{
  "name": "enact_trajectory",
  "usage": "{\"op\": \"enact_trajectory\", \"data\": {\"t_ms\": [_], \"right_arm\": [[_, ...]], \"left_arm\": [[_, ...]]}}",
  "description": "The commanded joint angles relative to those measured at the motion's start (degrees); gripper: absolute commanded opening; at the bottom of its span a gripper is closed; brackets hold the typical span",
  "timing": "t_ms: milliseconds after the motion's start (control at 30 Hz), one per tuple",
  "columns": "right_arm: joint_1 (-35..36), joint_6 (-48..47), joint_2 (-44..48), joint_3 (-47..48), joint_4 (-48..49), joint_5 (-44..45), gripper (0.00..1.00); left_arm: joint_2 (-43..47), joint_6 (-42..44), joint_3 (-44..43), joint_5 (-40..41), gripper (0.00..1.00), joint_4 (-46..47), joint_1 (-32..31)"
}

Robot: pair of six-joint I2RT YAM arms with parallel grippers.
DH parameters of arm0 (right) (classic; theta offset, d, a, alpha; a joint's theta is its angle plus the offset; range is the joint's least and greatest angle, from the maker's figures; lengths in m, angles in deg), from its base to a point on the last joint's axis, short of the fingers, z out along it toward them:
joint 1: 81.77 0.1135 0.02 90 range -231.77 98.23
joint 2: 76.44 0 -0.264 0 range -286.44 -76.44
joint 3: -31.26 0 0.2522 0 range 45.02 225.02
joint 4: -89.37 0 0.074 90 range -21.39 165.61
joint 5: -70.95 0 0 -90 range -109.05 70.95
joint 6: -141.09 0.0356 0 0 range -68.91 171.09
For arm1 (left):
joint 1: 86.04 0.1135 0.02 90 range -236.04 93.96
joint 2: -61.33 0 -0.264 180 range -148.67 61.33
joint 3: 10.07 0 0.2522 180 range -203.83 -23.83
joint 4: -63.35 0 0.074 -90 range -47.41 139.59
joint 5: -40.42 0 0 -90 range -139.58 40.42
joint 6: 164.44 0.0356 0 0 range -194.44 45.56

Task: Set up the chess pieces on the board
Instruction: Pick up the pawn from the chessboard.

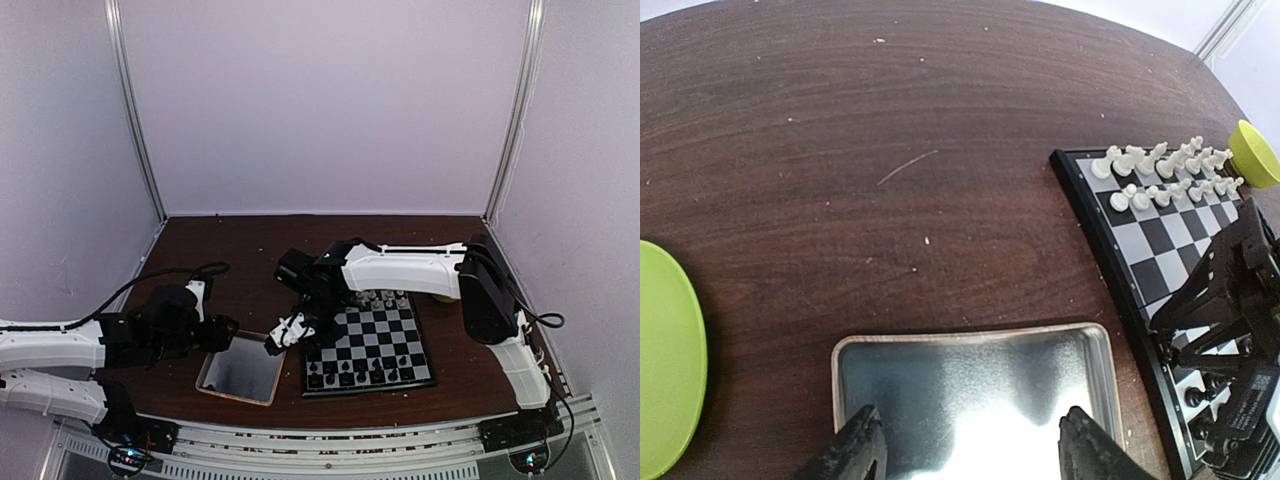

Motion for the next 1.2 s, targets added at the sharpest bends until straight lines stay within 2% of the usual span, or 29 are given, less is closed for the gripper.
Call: {"op": "enact_trajectory", "data": {"t_ms": [0, 433, 667, 833, 1167], "right_arm": [[0.52, -1.01, -1.88, 1.18, -1.9, 1.29, 0.39], [0.83, -1.49, -3.35, 2.83, -4.98, 2.28, 0.27], [0.74, -1.13, -2.82, 1.97, -6.77, 4.13, 0.25], [0.65, -0.83, -1.74, -0.68, -5.74, 4.46, 0.28], [0.65, 0.5, -1.38, -0.99, -5.73, 3.88, 0.21]], "left_arm": [[-0.14, -0.75, 0.83, -0.34, 0.61, 3.07, 0.35], [-0.38, -1.78, 1.6, -1.27, 0.6, 3.55, 0.36], [-0.56, -1.51, 1.53, -1.62, 0.6, 4.07, 0.38], [-1.41, -1.44, 1.31, -2.27, 0.6, 4.57, 0.34], [-1.64, -1.62, 1.66, -2.63, 0.6, 5.05, 0.35]]}}
